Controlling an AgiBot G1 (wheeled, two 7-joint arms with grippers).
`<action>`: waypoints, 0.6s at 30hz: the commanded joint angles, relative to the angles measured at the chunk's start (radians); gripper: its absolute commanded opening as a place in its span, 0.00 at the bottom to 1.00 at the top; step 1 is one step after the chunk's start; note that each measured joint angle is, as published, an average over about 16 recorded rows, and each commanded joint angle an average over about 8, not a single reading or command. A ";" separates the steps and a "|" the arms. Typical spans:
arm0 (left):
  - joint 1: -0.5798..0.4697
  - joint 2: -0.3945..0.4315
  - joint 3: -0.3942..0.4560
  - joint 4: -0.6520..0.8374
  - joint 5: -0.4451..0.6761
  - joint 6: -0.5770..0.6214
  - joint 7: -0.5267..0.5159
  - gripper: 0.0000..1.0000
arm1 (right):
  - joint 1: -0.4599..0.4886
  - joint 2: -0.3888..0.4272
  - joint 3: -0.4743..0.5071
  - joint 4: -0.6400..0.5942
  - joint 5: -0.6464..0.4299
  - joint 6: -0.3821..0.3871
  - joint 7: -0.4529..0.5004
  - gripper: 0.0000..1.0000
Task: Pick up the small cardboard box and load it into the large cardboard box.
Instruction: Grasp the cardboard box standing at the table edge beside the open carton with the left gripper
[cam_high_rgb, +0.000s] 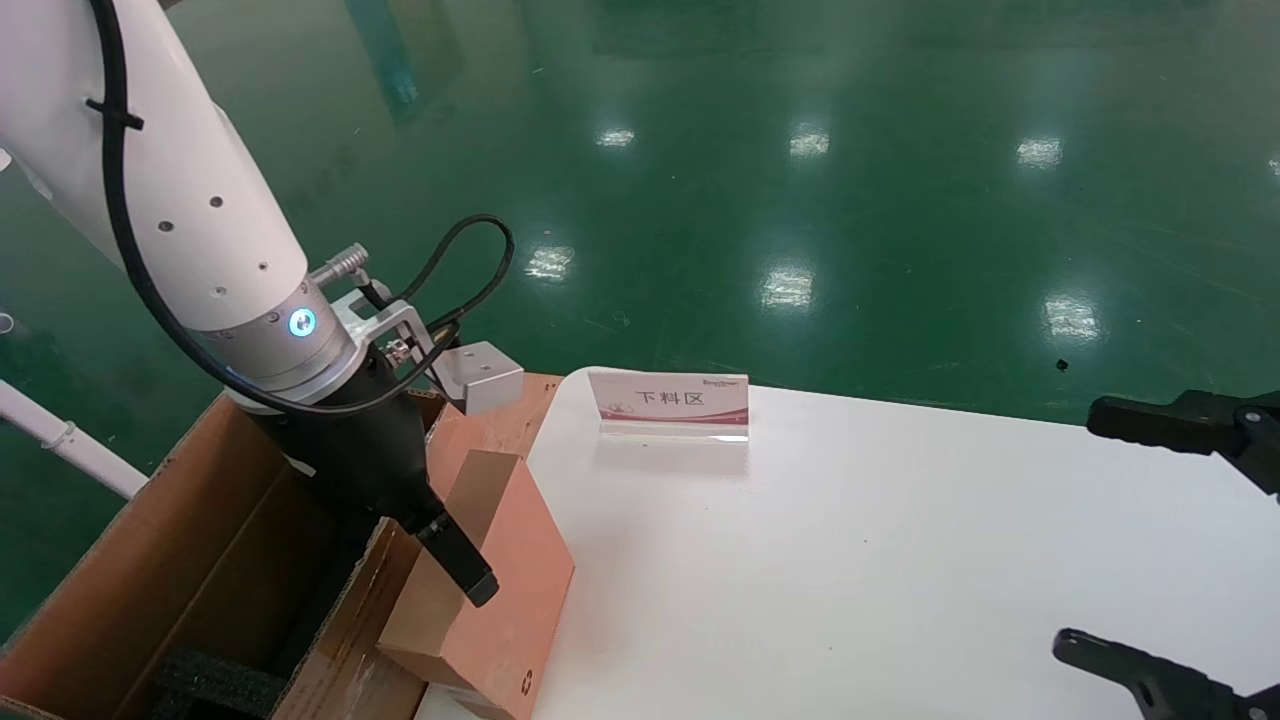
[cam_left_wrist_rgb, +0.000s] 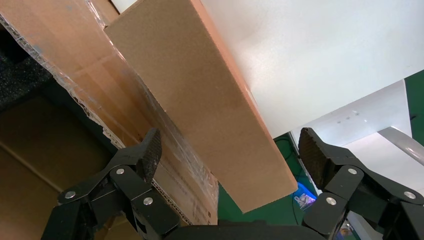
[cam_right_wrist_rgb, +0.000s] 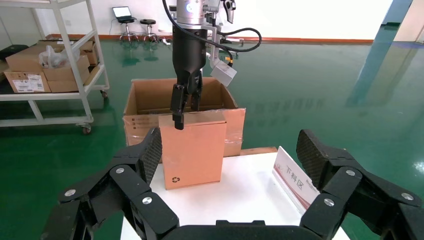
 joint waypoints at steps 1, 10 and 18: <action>-0.016 0.011 -0.003 -0.001 -0.009 0.017 -0.011 1.00 | 0.000 0.000 0.000 0.000 0.000 0.000 0.000 1.00; 0.116 -0.073 0.036 0.028 0.050 -0.116 0.099 1.00 | 0.000 0.000 0.000 0.000 0.000 0.000 0.000 1.00; 0.128 -0.078 0.037 0.030 0.054 -0.132 0.102 1.00 | 0.000 0.000 0.000 -0.001 0.001 0.001 0.000 1.00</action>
